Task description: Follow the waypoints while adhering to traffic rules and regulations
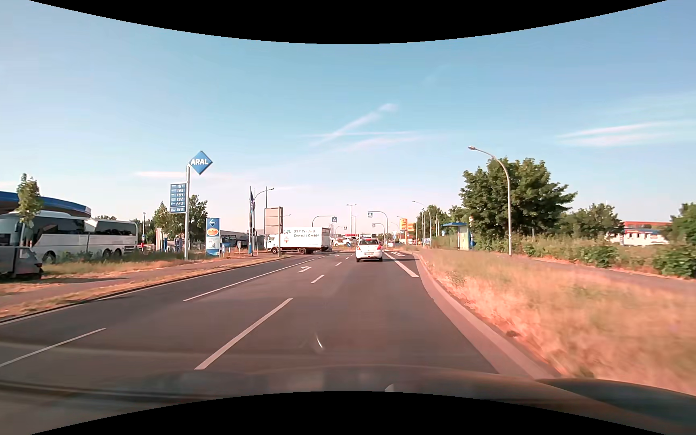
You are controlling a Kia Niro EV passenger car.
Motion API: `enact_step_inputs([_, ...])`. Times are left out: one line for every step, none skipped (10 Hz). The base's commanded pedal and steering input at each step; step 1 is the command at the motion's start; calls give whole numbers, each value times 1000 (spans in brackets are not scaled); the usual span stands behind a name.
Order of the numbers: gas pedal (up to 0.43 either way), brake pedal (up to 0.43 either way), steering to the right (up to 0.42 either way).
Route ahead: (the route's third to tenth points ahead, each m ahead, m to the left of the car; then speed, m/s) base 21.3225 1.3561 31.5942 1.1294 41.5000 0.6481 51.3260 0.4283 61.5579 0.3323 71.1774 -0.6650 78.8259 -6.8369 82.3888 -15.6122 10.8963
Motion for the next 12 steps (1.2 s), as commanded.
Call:
enact_step_inputs([0, 91, -2])
enact_step_inputs([0, 104, -2])
enact_step_inputs([0, 110, -2])
enact_step_inputs([0, 122, -2])
enact_step_inputs([0, 128, -2])
enact_step_inputs([0, 134, -3])
enact_step_inputs([0, 146, -3])
enact_step_inputs([0, 146, -4])
enact_step_inputs([0, 152, -4])
enact_step_inputs([0, 159, -4])
enact_step_inputs([0, 159, -4])
enact_step_inputs([0, 165, -4])
